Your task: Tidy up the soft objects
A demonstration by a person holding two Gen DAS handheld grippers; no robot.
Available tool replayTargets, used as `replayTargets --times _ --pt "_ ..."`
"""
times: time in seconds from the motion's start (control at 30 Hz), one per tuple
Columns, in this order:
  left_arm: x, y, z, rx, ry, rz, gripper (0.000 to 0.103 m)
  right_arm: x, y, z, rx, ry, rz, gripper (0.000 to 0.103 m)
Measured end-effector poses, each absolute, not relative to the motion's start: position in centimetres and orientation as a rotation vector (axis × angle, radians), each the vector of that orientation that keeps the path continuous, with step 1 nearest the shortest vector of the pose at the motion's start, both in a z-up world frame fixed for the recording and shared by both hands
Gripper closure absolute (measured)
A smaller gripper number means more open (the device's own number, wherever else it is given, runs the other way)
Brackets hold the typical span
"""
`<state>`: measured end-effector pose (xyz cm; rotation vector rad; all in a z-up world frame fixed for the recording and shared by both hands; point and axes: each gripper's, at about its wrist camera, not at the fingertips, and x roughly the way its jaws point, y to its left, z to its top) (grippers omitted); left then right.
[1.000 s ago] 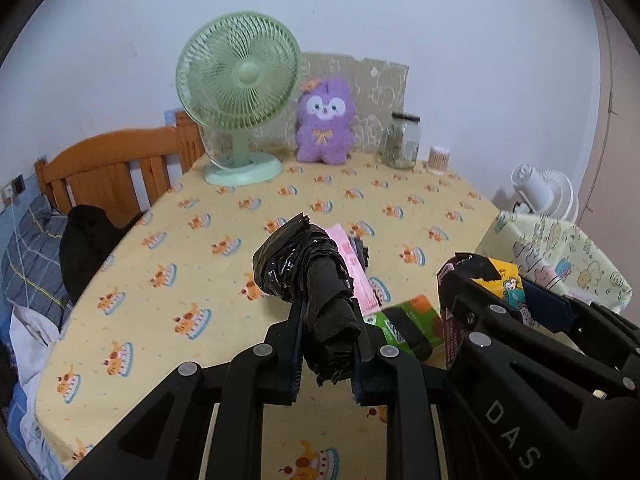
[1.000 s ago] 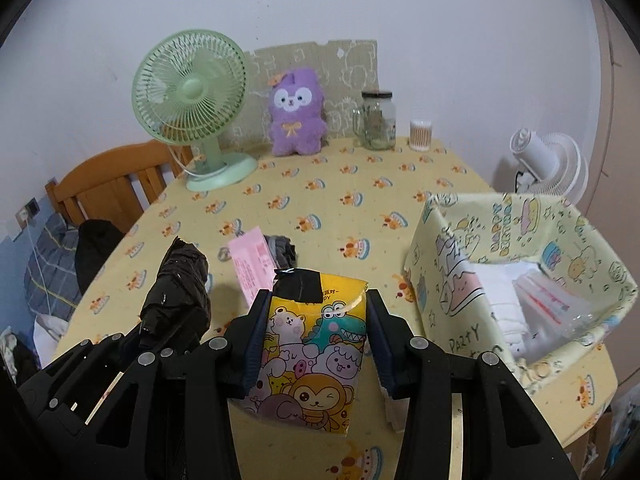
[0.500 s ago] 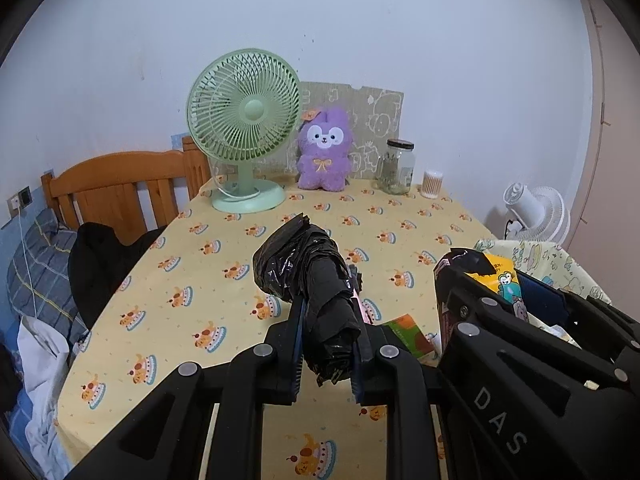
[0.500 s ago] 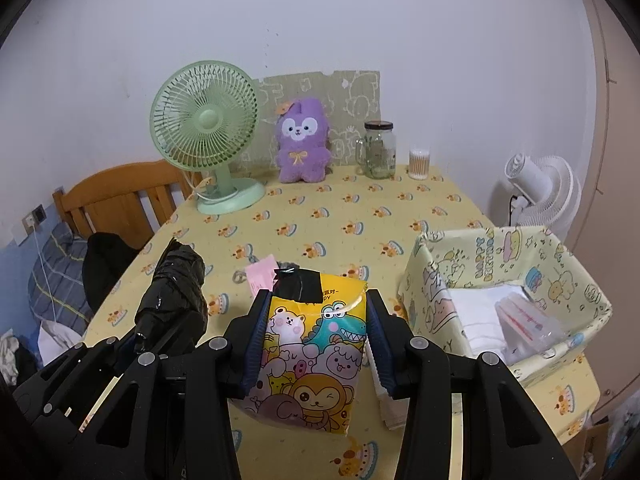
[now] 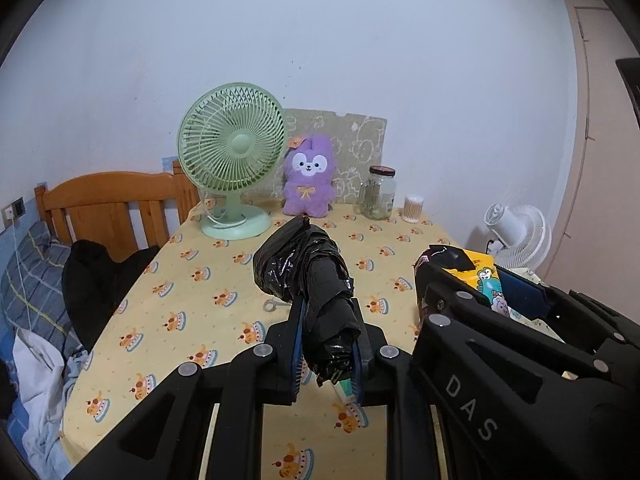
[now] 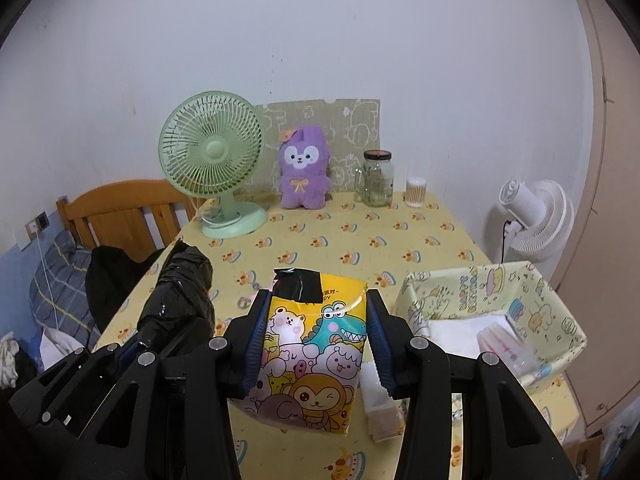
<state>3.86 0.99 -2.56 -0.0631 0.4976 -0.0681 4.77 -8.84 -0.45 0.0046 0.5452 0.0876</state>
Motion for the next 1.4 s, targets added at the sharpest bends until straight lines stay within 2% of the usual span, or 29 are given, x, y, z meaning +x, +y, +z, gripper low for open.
replayTargets --times 0.63,1.4 --pt "4.6 -2.3 -0.6 -0.037 0.475 -0.088 0.086 5.2 -12.0 1.8 0.013 0.512 0.082 0.054" --pt "6.9 -9.0 -1.3 0.009 0.478 -0.156 0.086 7.1 -18.9 1.1 0.026 0.516 0.026 0.054"
